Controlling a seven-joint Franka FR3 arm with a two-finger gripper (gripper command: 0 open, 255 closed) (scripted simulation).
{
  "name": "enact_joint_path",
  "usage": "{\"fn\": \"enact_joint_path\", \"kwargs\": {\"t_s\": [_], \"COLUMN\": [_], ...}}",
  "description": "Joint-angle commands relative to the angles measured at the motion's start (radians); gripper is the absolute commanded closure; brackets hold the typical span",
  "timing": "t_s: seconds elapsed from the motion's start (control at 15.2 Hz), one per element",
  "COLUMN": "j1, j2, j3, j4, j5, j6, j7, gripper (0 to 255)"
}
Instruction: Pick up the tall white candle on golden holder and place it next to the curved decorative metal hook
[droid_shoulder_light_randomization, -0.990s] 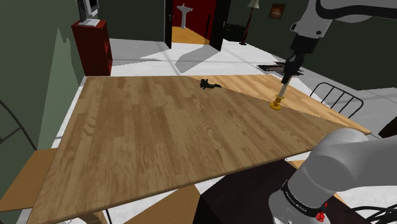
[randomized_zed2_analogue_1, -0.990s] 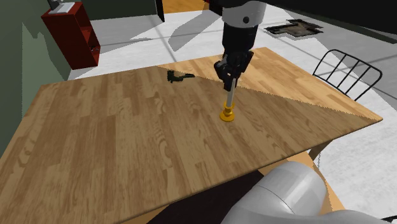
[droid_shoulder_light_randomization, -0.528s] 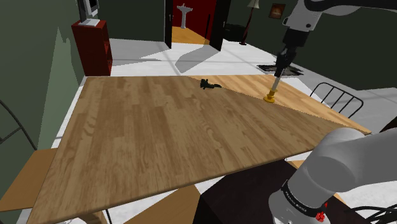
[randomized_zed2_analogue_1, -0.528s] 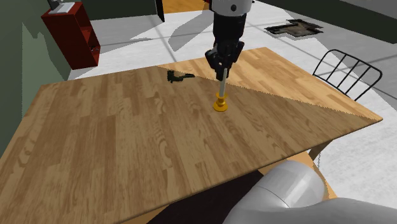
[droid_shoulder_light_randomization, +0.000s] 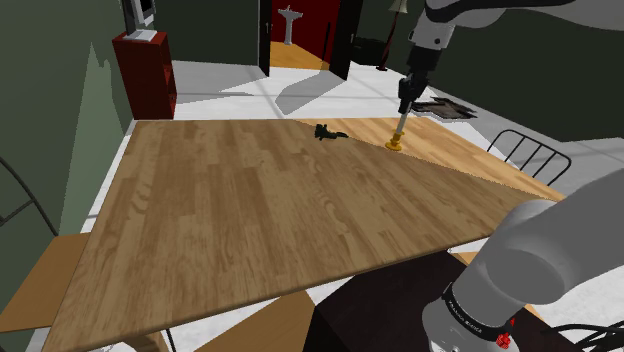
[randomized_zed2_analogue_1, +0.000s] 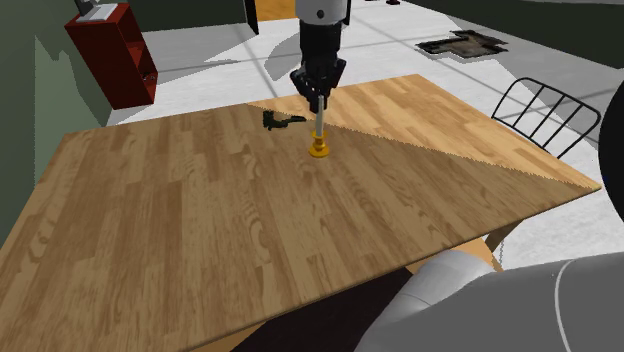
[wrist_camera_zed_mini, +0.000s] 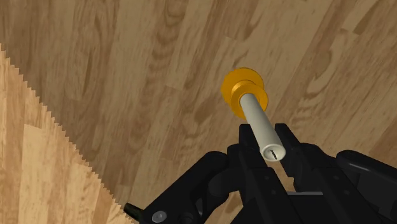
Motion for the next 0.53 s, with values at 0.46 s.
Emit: {"fn": "enact_joint_path", "kwargs": {"t_s": [0.46], "j1": [0.031], "j2": [0.376], "j3": [-0.048], "j4": [0.31], "j5": [0.125], "j6": [0.047], "j7": [-0.059], "gripper": [255]}}
